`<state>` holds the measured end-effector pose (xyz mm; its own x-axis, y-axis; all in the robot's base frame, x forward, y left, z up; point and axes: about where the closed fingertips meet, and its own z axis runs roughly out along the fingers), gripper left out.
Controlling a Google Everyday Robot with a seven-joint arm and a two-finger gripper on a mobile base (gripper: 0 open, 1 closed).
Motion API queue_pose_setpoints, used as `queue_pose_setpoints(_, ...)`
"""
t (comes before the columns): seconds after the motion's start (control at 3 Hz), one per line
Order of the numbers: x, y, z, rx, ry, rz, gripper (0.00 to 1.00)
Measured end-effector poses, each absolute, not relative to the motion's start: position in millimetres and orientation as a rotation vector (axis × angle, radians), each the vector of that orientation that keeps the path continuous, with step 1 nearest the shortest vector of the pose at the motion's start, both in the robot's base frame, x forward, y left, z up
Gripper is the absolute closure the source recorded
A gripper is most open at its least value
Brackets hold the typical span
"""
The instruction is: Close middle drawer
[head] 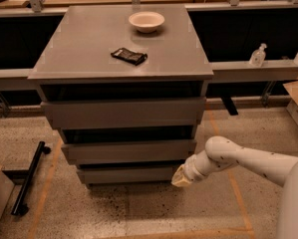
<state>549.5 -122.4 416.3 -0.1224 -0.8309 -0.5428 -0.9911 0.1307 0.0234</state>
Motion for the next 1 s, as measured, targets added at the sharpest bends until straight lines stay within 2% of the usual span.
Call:
queue_pose_setpoints(0.67,627,-119,415,-1.73,1.851,0.36,1.0)
queue_pose_setpoints(1.0,690,-118,411,-1.65,1.796,0.313,0.85)
